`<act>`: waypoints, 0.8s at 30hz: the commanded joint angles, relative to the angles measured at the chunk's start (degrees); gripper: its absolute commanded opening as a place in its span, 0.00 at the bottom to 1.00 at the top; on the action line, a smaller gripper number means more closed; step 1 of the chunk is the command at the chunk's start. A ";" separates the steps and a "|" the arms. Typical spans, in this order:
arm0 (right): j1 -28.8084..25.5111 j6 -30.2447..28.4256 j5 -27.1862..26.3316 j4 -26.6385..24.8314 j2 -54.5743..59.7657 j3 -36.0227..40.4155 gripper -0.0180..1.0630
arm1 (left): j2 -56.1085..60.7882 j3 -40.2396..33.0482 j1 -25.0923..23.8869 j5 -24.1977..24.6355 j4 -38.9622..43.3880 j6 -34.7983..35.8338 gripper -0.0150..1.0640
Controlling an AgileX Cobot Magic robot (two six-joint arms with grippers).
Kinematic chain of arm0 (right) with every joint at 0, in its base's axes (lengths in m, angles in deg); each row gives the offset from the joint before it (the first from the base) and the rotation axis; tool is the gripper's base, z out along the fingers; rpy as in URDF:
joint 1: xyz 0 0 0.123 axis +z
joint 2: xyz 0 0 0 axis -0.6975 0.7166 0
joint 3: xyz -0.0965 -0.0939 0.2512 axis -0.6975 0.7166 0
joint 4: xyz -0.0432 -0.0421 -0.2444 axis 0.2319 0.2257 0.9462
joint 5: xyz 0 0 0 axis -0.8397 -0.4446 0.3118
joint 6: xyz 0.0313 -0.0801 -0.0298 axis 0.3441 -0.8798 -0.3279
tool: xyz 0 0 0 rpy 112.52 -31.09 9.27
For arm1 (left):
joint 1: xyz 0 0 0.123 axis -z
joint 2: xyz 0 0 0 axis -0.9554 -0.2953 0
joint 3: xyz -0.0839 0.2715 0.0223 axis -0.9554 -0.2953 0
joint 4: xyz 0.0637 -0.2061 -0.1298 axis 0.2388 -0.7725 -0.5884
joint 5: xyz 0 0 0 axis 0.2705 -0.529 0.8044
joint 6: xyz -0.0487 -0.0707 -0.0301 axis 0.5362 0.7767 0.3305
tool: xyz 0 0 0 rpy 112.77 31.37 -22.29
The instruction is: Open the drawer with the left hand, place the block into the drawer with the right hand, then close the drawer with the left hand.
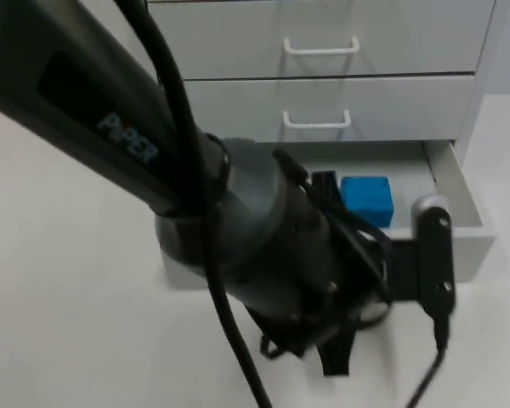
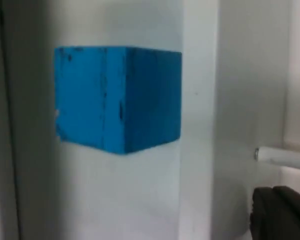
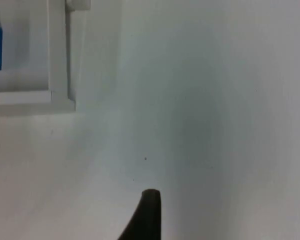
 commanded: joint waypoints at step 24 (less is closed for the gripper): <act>-0.22 -0.67 -2.74 0.74 -0.39 0.10 0.76 | -7.96 15.73 -13.58 1.62 2.17 3.50 0.01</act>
